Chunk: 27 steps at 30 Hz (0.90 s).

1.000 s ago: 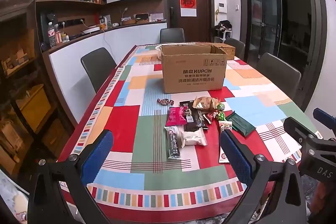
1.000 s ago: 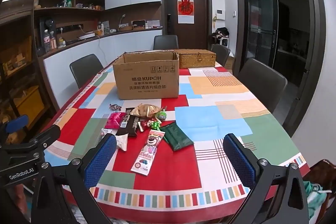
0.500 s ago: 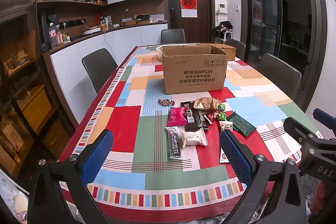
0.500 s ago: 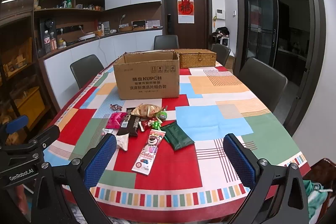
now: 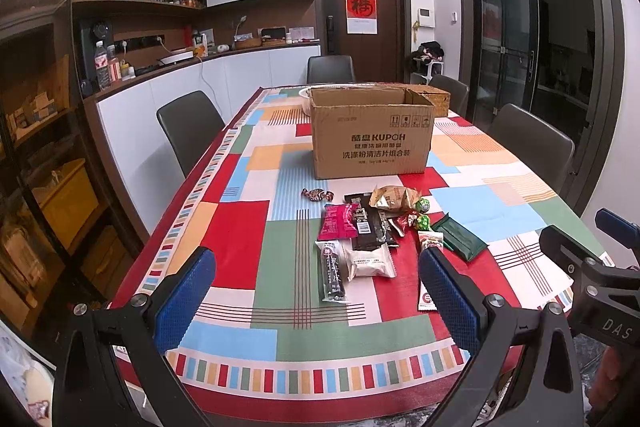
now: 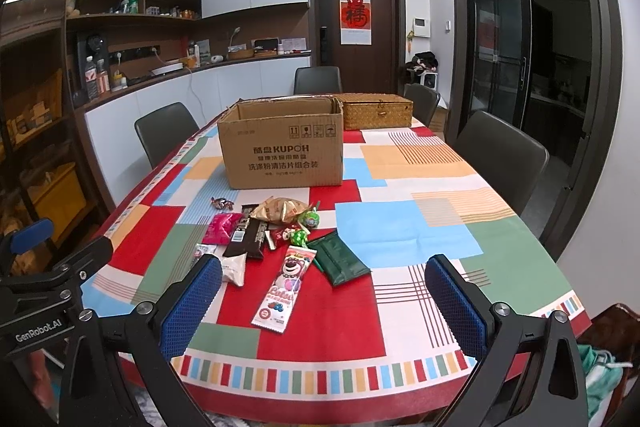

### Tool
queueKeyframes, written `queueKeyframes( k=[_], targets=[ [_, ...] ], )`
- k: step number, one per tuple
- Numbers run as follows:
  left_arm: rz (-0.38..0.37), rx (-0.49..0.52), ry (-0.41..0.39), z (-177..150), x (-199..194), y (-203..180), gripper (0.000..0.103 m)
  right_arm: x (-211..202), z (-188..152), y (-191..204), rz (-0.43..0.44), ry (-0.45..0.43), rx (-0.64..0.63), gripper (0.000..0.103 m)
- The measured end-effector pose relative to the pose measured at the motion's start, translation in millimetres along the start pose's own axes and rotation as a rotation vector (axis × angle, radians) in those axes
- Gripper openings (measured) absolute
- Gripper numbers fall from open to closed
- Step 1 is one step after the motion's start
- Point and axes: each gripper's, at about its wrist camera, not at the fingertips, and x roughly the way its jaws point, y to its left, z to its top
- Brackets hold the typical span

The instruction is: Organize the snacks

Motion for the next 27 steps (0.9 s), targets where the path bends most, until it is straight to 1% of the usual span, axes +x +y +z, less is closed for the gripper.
queueKeyframes(
  k=[27],
  targets=[
    [-0.002, -0.003, -0.001, -0.4, -0.3, 2.1, 0.103, 1.7, -2.1, 0.9, 0.002, 0.003, -0.003, 0.103]
  ],
)
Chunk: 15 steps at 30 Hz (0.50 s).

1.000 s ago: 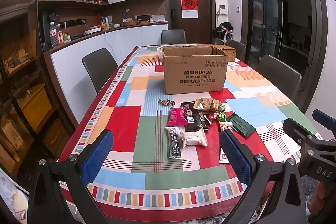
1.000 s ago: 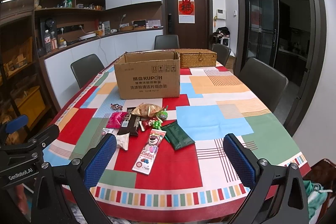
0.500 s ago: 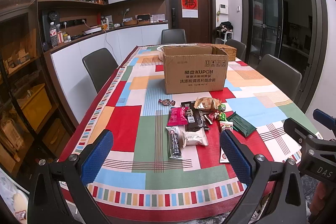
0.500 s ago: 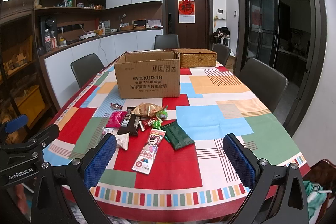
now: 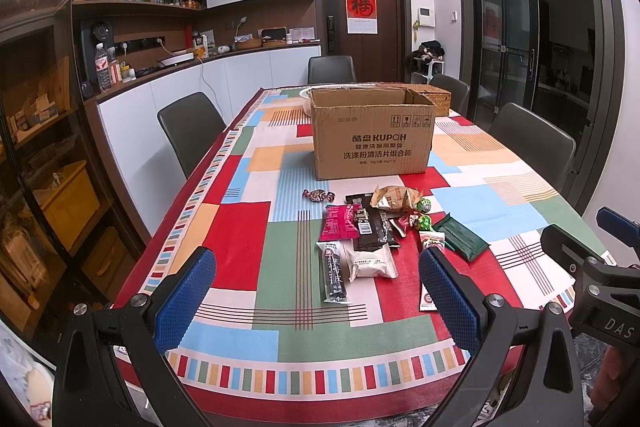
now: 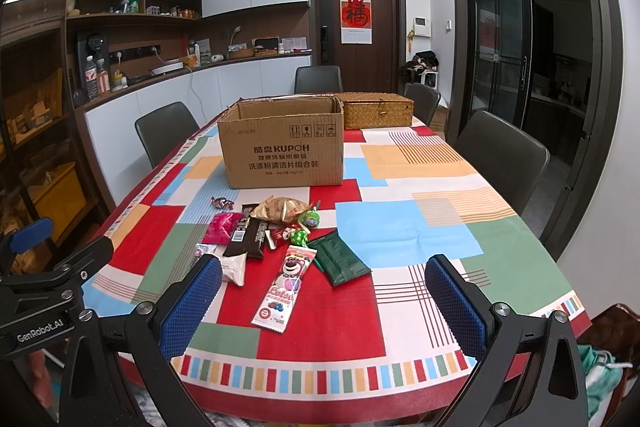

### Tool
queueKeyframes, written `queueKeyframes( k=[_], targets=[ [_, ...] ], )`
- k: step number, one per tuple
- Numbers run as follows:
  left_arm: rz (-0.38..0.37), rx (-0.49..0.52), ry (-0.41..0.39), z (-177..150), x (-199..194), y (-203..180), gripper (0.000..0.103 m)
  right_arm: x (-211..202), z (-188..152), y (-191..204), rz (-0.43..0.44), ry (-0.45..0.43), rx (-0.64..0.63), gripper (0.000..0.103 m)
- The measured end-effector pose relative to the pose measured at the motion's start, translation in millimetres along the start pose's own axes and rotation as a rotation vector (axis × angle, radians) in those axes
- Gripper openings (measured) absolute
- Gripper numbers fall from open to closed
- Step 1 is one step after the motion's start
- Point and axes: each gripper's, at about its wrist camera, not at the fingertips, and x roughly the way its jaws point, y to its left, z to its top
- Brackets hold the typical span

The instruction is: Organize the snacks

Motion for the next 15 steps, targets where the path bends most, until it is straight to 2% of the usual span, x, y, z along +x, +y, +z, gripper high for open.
queueKeyframes(
  k=[15],
  targets=[
    [0.005, -0.003, 0.003, -0.7, 1.1, 3.5, 0.103, 1.6, -1.1, 1.1, 0.002, 0.003, -0.002, 0.103]
  ],
)
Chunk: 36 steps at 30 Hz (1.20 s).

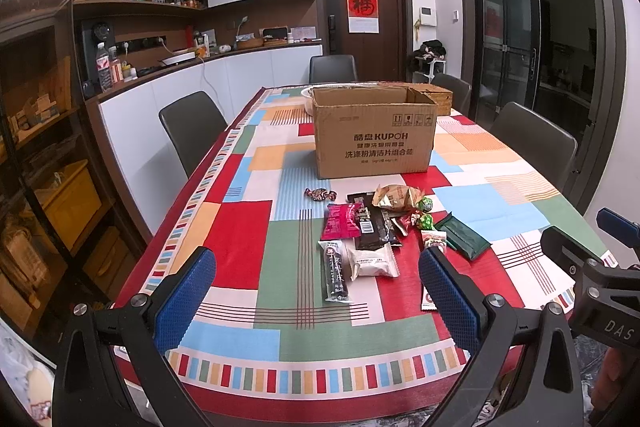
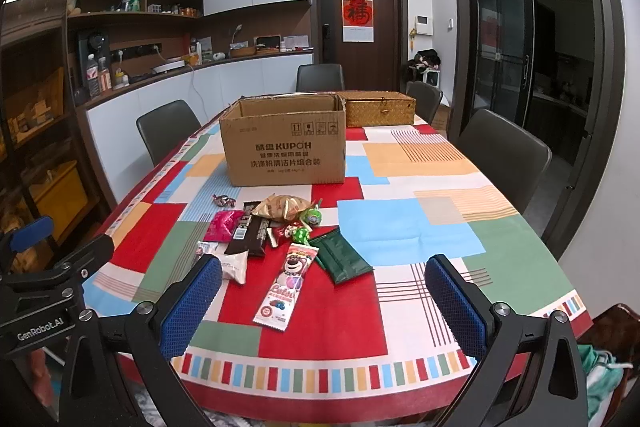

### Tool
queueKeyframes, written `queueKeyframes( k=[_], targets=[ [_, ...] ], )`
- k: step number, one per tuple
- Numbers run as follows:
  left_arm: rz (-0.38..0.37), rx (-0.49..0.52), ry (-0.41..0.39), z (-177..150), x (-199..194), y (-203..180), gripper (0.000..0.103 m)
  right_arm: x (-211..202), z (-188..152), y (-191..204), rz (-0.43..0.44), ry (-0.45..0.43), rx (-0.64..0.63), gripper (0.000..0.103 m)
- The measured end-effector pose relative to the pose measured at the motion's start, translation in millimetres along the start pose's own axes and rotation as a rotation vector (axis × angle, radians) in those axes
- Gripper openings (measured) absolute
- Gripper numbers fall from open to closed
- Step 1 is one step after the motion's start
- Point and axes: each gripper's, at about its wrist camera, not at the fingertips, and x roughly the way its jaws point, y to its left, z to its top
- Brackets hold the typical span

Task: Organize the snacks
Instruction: 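Grasp the pink Lotso pack with the right tool while the left tool grasps the black-white stick pack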

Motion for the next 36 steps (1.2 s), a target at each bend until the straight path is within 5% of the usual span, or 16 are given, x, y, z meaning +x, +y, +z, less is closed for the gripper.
queueKeyframes(
  k=[15, 20, 29, 36],
  targets=[
    [-0.027, -0.009, 0.051, -3.1, 23.9, 7.2, 0.103, 30.9, -0.9, 11.0, 0.095, 0.091, -0.043, 0.103],
    [-0.025, 0.029, 0.058, 1.1, 43.2, 5.7, 0.095, 57.7, 5.3, 16.9, 0.132, 0.125, -0.063, 0.102],
    [-0.021, 0.05, 0.133, -2.6, 102.6, 9.4, 0.079, 116.2, 5.9, 25.5, 0.127, 0.202, -0.076, 0.092],
    [-0.063, 0.029, 0.238, -19.1, 145.5, 14.0, 0.07, 167.2, -14.8, 25.8, 0.155, 0.356, 0.008, 0.075]
  ],
)
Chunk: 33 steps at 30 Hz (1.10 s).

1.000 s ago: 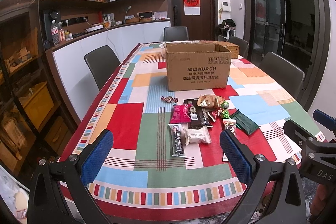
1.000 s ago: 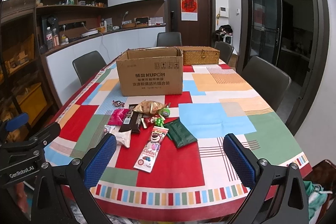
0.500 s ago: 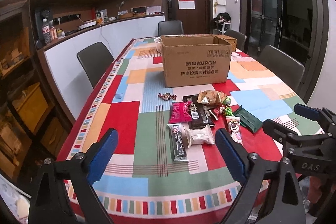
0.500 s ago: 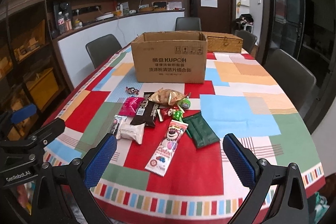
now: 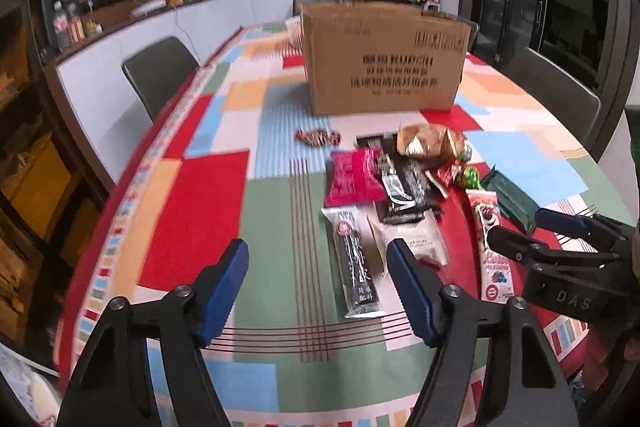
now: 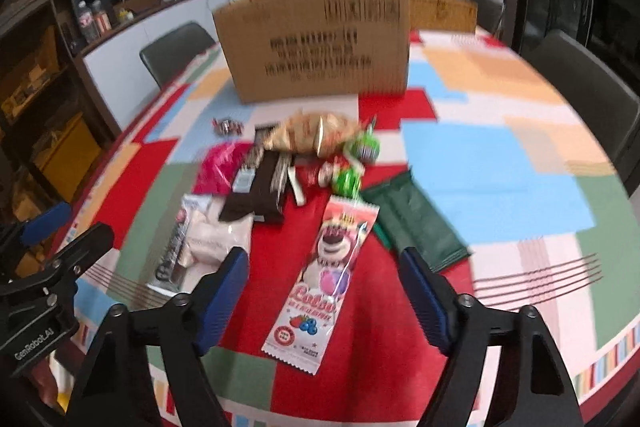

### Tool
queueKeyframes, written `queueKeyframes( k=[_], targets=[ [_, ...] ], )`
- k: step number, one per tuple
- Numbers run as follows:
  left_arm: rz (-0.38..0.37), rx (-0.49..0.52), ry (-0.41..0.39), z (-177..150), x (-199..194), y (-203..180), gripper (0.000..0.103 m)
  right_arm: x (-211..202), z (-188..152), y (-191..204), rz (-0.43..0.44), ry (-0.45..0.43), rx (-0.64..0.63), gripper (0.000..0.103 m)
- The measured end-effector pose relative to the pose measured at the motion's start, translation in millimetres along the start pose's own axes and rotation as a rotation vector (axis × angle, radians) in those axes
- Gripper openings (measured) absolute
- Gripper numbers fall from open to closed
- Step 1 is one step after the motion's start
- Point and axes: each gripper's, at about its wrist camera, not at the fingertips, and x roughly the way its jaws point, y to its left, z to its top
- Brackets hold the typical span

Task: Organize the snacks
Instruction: 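Grasp the pink Lotso pack with the right tool while the left tool grasps the black-white stick pack, then carry both packs over the cardboard box and open both tools to drop them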

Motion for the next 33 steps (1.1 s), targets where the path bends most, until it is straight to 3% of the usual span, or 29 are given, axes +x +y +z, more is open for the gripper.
queueKeyframes(
  k=[5, 11, 16, 23, 26, 28, 33],
  targets=[
    [-0.041, -0.03, 0.076, -2.1, 28.8, 1.2, 0.062, 21.7, -5.3, -2.1, -0.019, 0.043, 0.004, 0.067],
    [-0.07, -0.023, 0.103, -0.4, 45.7, -4.3, 0.058, 33.2, -3.3, -6.2, -0.027, 0.063, 0.021, 0.06],
    [-0.086, -0.034, 0.117, 2.9, 57.7, -6.2, 0.048, 43.6, -3.4, -10.1, -0.018, 0.093, 0.044, 0.054],
    [-0.092, -0.031, 0.172, 0.1, 74.9, -8.6, 0.04, 48.5, 0.3, -4.1, -0.049, 0.07, 0.014, 0.045],
    [-0.081, -0.019, 0.159, -0.7, 74.5, -9.8, 0.034, 51.3, 1.9, -0.1, -0.075, 0.067, -0.011, 0.04],
    [-0.075, -0.014, 0.153, -0.6, 75.0, -9.5, 0.024, 52.5, 2.8, 1.0, -0.08, 0.064, -0.023, 0.035],
    [-0.088, -0.023, 0.151, 0.1, 72.6, -7.5, 0.02, 51.5, 2.6, 0.9, -0.071, 0.06, -0.035, 0.03]
  ],
)
